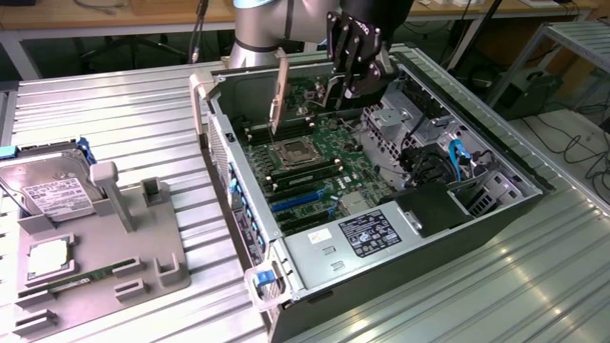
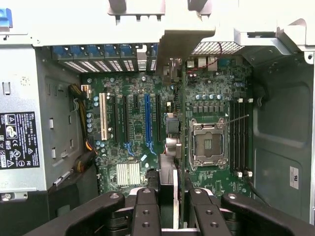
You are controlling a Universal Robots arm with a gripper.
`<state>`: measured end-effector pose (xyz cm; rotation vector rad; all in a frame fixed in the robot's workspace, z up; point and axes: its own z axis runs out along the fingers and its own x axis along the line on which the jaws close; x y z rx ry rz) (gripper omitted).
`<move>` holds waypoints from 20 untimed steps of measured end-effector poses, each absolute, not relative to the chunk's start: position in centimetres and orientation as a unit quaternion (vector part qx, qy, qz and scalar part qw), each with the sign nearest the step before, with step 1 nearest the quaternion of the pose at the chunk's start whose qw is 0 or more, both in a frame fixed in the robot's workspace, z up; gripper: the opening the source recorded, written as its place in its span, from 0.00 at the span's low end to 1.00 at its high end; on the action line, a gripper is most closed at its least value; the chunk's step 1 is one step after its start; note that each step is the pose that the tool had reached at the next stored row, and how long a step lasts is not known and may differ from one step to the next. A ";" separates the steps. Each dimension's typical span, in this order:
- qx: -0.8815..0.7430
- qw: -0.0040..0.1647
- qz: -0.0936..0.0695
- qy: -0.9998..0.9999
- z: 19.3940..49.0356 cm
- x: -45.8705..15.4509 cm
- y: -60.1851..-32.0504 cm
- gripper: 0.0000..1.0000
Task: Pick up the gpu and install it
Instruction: 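Insert the gpu into the slot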
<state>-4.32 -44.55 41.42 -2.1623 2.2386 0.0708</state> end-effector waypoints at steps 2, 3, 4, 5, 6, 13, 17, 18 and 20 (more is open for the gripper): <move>-0.695 0.014 0.023 0.719 41.3 -4.3 -44.6 0.28; -0.695 0.014 0.023 0.719 41.3 -4.3 -44.6 0.28; -0.695 0.014 0.023 0.719 41.3 -4.3 -44.6 0.28; -0.695 0.014 0.023 0.719 41.2 -4.3 -44.6 0.28; -0.695 0.014 0.023 0.718 41.2 -4.3 -44.7 0.28; -0.696 0.014 0.023 0.718 40.9 -4.3 -44.8 0.28; -0.696 0.014 0.023 0.717 40.8 -4.3 -44.9 0.28; -0.696 0.014 0.023 0.717 40.7 -4.3 -44.9 0.28; -0.697 0.014 0.023 0.717 40.6 -4.3 -44.9 0.28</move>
